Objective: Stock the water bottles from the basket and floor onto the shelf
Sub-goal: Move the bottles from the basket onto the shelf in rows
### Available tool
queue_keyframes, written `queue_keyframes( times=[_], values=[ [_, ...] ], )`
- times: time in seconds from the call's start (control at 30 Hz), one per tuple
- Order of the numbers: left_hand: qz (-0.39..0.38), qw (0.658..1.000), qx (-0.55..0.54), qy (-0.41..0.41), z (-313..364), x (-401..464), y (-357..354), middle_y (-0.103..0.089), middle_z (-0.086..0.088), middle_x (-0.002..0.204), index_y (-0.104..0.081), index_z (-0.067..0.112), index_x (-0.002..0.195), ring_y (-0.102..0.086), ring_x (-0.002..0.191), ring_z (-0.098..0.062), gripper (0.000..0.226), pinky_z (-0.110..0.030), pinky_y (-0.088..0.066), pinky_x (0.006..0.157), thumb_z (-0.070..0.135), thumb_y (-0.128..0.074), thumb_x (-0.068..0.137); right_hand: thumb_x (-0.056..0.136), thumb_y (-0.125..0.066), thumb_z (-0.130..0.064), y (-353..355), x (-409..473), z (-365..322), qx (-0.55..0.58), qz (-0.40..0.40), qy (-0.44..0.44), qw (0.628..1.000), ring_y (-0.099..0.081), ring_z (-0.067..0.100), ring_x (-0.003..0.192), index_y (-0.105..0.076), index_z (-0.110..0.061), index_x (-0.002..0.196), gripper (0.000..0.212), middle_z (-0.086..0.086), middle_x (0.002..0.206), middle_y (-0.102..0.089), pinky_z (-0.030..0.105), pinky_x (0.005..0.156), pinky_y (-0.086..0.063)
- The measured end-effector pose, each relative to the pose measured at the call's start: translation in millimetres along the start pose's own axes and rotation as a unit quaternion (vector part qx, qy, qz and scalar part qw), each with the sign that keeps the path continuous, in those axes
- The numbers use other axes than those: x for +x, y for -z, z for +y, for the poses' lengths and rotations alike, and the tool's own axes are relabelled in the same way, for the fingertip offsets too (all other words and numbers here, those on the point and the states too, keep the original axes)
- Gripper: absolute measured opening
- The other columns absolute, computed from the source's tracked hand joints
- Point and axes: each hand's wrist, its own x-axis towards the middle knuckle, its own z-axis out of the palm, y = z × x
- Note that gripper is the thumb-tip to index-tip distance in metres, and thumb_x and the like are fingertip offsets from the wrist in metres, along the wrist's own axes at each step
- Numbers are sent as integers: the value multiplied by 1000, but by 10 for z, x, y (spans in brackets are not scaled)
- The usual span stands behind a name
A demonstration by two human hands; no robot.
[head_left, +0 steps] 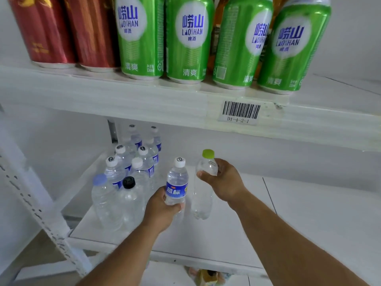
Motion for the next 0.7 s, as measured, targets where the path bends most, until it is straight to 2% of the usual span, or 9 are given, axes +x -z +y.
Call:
queue_keyframes(
  times=[0.1,0.2,0.27,0.47,0.57,0.7],
  values=[
    [17,1000,13,2,-14,262,-96,-57,23,92,-53,33,107,-53,81,10,46,-10,-39,63,13,-80,77,74,-83,-36,-24,266,72,-31,-9,-2,999,-68,14,95,-66,-25,114,45,-7,103,-72,29,83,-54],
    [42,999,29,7,-57,553,-188,-65,12,101,-58,28,114,-64,93,-10,47,-25,-51,75,21,-80,73,73,-83,-39,-56,530,138,-50,-16,-10,999,-67,15,96,-65,-24,115,48,-5,105,-70,25,76,-50],
    [57,998,30,6,-73,760,-236,-66,8,102,-59,26,114,-65,93,-14,47,-30,-52,78,22,-80,73,68,-80,-47,-81,697,164,-71,-20,-8,997,-67,16,97,-65,-23,114,54,-5,105,-70,25,74,-49],
    [90,996,3,5,-153,1325,-375,-68,8,102,-60,26,113,-66,93,-15,46,-29,-52,78,25,-81,72,63,-74,-58,-220,1116,239,-106,-20,-12,994,-65,18,106,-64,-26,121,67,-4,115,-68,28,81,-50],
    [89,996,2,3,-186,1538,-427,-67,5,102,-60,24,114,-65,92,-16,45,-29,-51,78,23,-81,74,60,-75,-61,-286,1299,303,-112,-12,-16,994,-64,21,111,-63,-23,123,75,-2,120,-68,36,93,-53],
    [92,996,2,-9,-197,1780,-474,-66,4,102,-59,22,115,-64,91,-18,44,-25,-47,72,19,-79,76,76,-78,-50,-338,1494,332,-117,-12,-28,993,-59,21,118,-58,-22,130,64,-4,129,-62,38,102,-48]
  ],
)
